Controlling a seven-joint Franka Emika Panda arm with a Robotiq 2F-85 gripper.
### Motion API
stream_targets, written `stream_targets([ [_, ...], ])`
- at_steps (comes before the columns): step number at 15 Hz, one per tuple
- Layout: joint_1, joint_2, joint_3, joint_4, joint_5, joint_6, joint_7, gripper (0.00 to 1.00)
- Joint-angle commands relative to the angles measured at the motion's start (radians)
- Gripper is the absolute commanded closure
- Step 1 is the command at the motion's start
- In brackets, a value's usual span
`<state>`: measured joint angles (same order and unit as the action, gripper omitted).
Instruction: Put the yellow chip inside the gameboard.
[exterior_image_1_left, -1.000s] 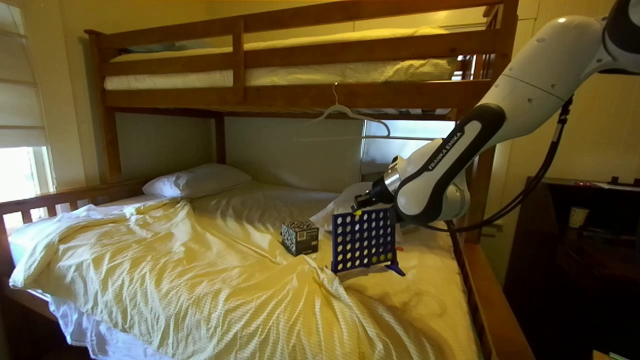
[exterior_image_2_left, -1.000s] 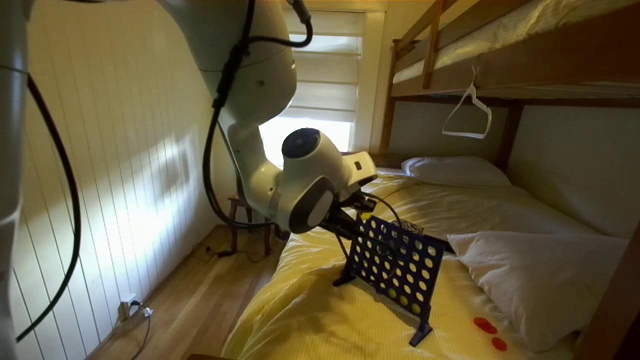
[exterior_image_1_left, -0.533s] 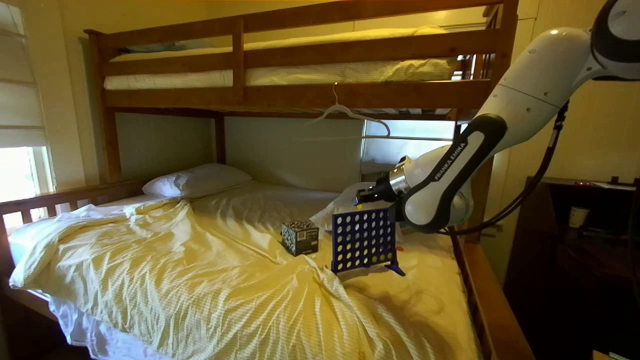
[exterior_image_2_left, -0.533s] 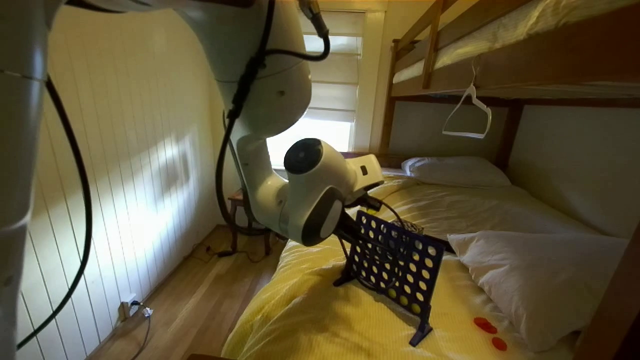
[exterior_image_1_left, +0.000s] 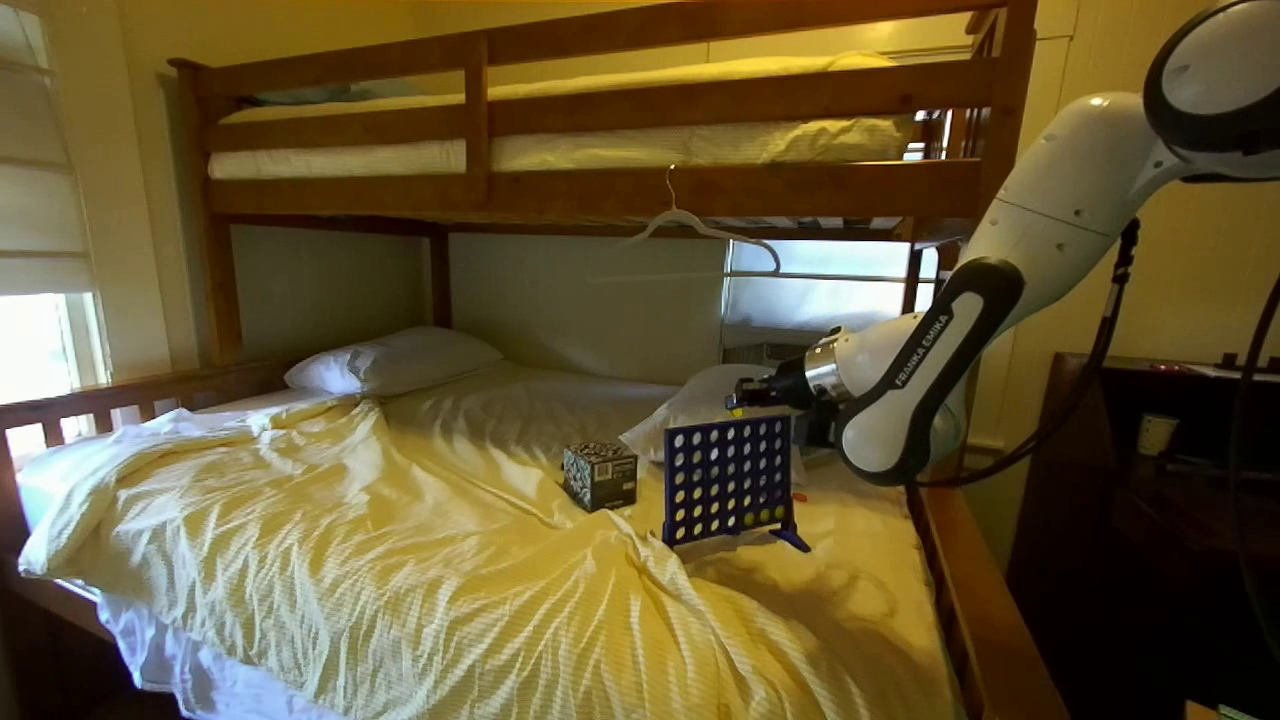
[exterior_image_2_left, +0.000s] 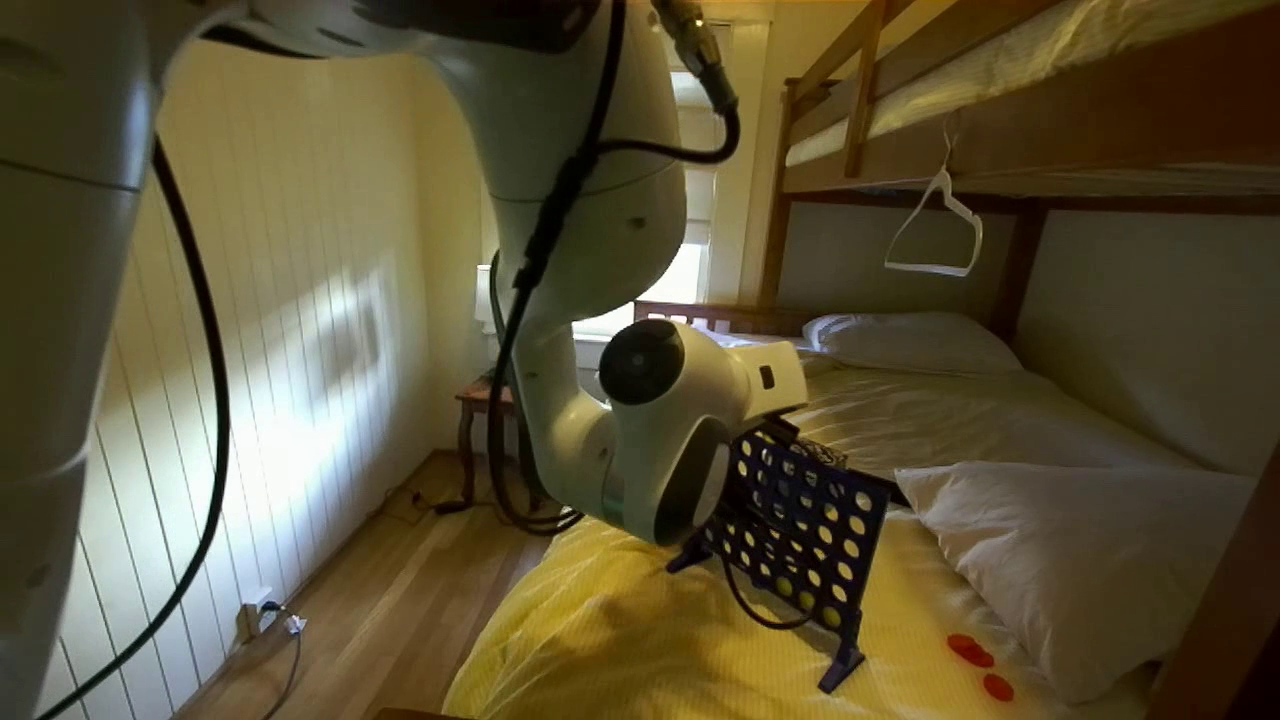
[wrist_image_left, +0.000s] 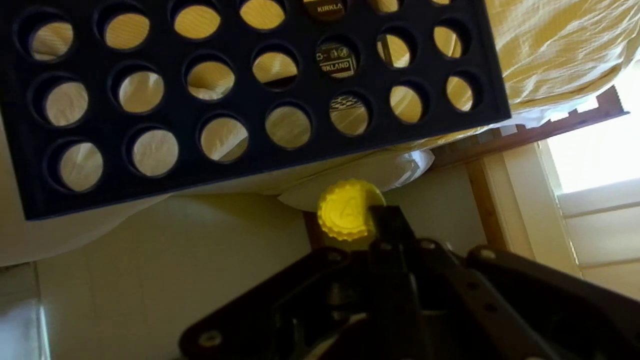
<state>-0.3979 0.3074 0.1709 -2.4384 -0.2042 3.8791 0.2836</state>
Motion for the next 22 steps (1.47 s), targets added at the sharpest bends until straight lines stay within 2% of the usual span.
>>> stream_targets([
  [1,0.029,-0.003,-0.058,-0.017,-0.053,0.059,0.062,1.0],
  [2,0.053,0.002,-0.072,0.0,-0.023,0.026,0.032,1.0],
  [5,0.078,0.003,-0.101,0.0,-0.02,0.028,0.028,0.99],
  [11,0.086,0.003,-0.104,0.005,-0.02,0.019,0.034,1.0],
  [16,0.12,0.007,-0.118,0.024,0.003,0.022,0.055,1.0],
  [22,0.157,0.021,-0.124,0.062,0.088,-0.001,0.066,1.0],
])
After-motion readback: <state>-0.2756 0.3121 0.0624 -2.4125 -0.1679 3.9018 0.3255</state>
